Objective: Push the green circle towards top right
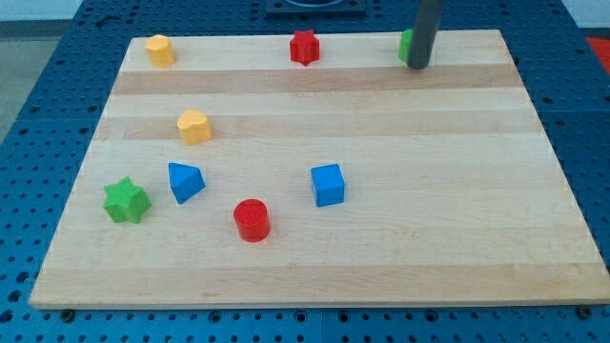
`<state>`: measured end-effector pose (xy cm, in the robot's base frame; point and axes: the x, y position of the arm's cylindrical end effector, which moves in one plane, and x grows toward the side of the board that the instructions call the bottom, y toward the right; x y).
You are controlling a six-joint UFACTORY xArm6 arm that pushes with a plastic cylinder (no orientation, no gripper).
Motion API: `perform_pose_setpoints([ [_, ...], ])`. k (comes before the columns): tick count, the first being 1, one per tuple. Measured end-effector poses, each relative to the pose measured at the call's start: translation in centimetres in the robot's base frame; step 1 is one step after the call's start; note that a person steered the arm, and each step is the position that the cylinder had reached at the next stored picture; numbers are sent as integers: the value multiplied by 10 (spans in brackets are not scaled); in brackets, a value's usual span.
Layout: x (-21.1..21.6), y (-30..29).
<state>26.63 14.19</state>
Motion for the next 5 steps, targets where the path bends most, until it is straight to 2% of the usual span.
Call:
perform_pose_setpoints([
  [2,-10,-36],
  [5,-26,-33],
])
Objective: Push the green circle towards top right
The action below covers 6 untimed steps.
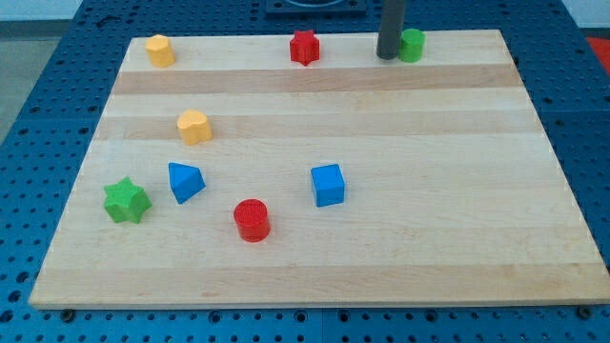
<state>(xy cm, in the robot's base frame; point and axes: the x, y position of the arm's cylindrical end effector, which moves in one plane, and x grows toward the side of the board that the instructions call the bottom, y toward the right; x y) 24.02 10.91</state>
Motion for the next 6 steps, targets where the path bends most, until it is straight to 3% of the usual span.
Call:
perform_pose_setpoints([
  [6,15,52],
])
